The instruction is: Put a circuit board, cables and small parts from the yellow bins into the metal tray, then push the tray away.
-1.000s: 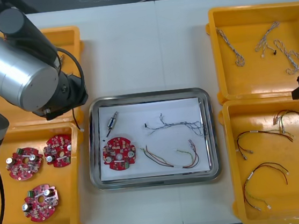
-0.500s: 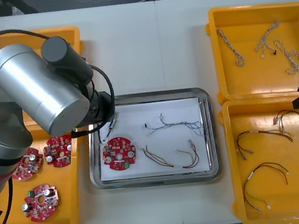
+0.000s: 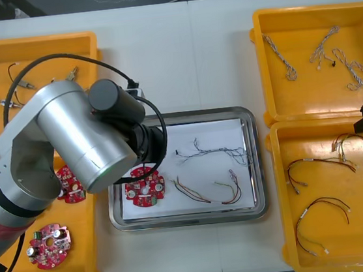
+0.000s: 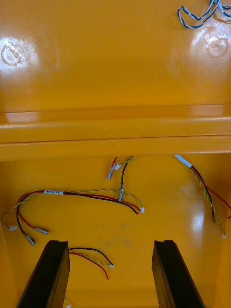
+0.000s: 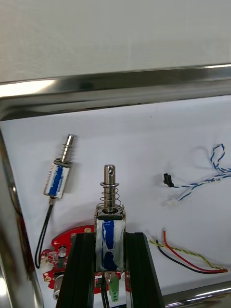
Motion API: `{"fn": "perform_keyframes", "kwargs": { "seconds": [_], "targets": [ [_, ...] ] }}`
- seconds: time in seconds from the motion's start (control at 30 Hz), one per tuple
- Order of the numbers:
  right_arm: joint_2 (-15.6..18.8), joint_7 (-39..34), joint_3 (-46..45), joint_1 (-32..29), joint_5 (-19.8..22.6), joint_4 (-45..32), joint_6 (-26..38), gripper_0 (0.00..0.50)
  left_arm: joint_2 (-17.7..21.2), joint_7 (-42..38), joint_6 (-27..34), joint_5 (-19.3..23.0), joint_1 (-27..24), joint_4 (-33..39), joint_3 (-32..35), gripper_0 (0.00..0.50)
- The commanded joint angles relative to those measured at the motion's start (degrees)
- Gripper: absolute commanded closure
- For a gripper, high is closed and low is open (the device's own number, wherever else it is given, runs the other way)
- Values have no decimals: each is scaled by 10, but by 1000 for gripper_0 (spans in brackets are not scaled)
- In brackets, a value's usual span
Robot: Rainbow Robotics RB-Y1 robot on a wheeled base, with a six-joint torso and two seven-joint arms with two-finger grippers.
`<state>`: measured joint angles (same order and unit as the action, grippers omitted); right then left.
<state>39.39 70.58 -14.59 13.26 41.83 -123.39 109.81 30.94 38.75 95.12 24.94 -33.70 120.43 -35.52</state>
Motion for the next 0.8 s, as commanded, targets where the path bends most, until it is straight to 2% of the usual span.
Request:
{"fn": "perform_keyframes", "kwargs": {
  "seconds": [0.03, 0.57, 0.8],
  "targets": [
    [-5, -35, -18, -8, 4, -21, 2, 0, -11, 28, -30, -9, 3, -1, -33, 500],
    [-5, -36, -18, -8, 4, -26, 2, 0, -44, 55, -91, -9, -36, -104, -46, 500],
    [-5, -36, -18, -8, 5, -33, 2, 0, -49, 70, -106, -12, -38, -113, -47, 500]
  ]
}}
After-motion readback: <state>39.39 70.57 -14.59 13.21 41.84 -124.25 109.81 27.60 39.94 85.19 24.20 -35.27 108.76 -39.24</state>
